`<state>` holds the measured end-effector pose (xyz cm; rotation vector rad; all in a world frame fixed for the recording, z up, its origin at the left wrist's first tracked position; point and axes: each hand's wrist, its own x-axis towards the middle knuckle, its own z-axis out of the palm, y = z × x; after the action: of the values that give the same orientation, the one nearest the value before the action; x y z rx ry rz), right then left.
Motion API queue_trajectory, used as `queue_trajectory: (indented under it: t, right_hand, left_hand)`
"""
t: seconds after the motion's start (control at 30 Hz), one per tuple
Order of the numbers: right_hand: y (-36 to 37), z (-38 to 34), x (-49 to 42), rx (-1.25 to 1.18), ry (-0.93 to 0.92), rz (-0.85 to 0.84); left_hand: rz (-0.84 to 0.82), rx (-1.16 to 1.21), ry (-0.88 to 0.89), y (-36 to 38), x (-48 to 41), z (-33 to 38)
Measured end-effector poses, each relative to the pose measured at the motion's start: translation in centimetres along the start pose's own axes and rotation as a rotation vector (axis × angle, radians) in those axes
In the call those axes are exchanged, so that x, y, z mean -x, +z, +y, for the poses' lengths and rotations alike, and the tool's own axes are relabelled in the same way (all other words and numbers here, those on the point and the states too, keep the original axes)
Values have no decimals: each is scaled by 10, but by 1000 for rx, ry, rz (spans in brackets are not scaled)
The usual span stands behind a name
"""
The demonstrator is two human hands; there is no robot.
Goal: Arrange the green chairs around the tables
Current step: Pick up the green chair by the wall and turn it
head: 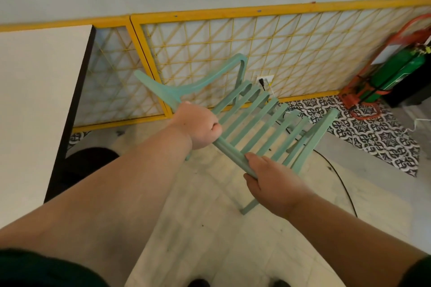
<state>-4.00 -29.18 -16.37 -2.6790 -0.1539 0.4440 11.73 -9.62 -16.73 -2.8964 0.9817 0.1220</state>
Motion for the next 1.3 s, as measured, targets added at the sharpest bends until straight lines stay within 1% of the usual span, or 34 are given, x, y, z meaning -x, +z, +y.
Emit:
queue_trajectory:
  t: [0.17,0.27,0.4,0.63,0.83,0.97,1.07,1.17,1.3]
  right_hand:
    - [-1,0,-3,-22,40,14]
    - [2,-1,-8,-3,56,38]
    - [4,1,-11,-5,62,59]
    - [1,4,-5,-2,40,38]
    - [-1,11,3,17,-12,9]
    - [-6,23,15,53,-43,-34]
    - [-13,38,21,125,-73,-65]
    - [-20,57,20,216,-94,-82]
    - [-30,76,15,296,-86,-83]
  left_hand:
    - [81,-17,18,5,-3,-4]
    - [108,18,37,8,-7,-10]
    - [155,5,21,11,-9,-10]
    - [110,4,-31,7,-4,2]
    - [83,-1,-130,7,15,12]
    - [45,11,-175,2,31,34]
    - [32,21,-238,4,40,54]
    - [66,55,-310,10,45,73]
    - [72,101,-402,14,42,93]
